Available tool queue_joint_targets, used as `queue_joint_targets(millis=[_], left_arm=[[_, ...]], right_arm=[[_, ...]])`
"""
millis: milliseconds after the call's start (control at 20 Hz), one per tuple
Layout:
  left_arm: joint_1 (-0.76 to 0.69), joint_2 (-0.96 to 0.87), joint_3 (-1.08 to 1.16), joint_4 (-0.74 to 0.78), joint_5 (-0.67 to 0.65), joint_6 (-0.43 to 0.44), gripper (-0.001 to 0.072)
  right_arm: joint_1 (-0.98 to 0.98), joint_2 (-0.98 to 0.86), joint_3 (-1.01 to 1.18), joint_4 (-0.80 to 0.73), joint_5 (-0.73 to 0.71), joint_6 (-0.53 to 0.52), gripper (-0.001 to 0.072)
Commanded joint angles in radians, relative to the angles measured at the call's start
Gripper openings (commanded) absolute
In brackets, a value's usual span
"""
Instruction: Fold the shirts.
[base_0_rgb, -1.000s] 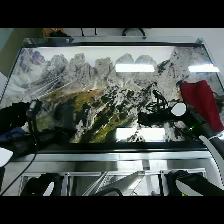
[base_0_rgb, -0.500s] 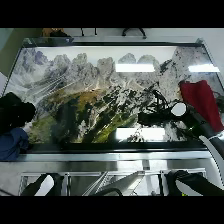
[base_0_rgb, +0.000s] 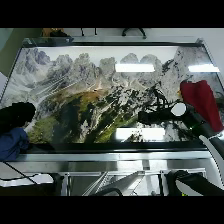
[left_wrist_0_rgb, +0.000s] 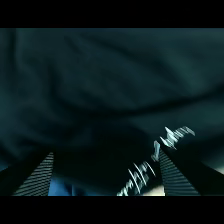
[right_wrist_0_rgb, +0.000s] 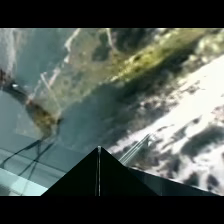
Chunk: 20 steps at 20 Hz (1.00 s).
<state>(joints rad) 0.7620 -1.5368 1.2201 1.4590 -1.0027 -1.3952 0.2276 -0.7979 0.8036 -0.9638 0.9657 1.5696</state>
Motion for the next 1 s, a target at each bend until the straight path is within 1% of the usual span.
queue_joint_targets(millis=[0, 50, 100, 150, 250, 350, 500, 650, 750, 850, 950], left_arm=[[0.001, -0.121, 0.004, 0.006, 0.023, 0.018, 0.0691], [0.001, -0.132, 0.006, 0.004, 0.031, 0.013, 0.0627], [0.001, -0.135, 0.023, 0.003, 0.022, -0.004, 0.0275], [0.001, -0.13, 0.058, -0.021, -0.01, -0.005, 0.0027], [0.001, -0.094, 0.164, -0.153, -0.081, 0.007, 0.0015], [-0.016, -0.025, 0.28, -0.322, -0.12, 0.045, 0.0015], [-0.109, 0.111, 0.436, -0.466, -0.145, 0.046, 0.0015], [-0.288, 0.229, 0.519, -0.534, -0.259, 0.044, 0.0015], [-0.453, 0.297, 0.519, -0.576, -0.308, 0.044, 0.0015], [-0.631, 0.352, 0.477, -0.56, -0.304, 0.04, 0.0015], [-0.777, 0.394, 0.374, -0.555, -0.255, 0.018, 0.0015]], right_arm=[[0.0, 0.0, 0.0, 0.0, -0.008, 0.0, 0.0021], [0.0, 0.0, 0.0, 0.0, -0.008, 0.0, 0.0021], [0.001, 0.0, 0.0, 0.0, -0.008, 0.0, 0.0021], [0.001, 0.0, 0.0, 0.001, -0.007, 0.0, 0.0021], [0.001, 0.0, 0.0, 0.008, -0.006, -0.001, 0.0021], [0.001, 0.0, 0.0, 0.008, 0.005, -0.026, 0.002], [0.001, 0.0, 0.0, 0.008, 0.011, -0.056, 0.0021], [0.0, 0.005, 0.002, 0.008, 0.013, -0.056, 0.002], [-0.001, 0.019, 0.014, 0.008, 0.036, -0.066, 0.002], [-0.001, 0.035, 0.044, 0.007, 0.079, -0.103, 0.002], [-0.003, 0.047, 0.072, 0.007, 0.121, -0.105, 0.0021]])
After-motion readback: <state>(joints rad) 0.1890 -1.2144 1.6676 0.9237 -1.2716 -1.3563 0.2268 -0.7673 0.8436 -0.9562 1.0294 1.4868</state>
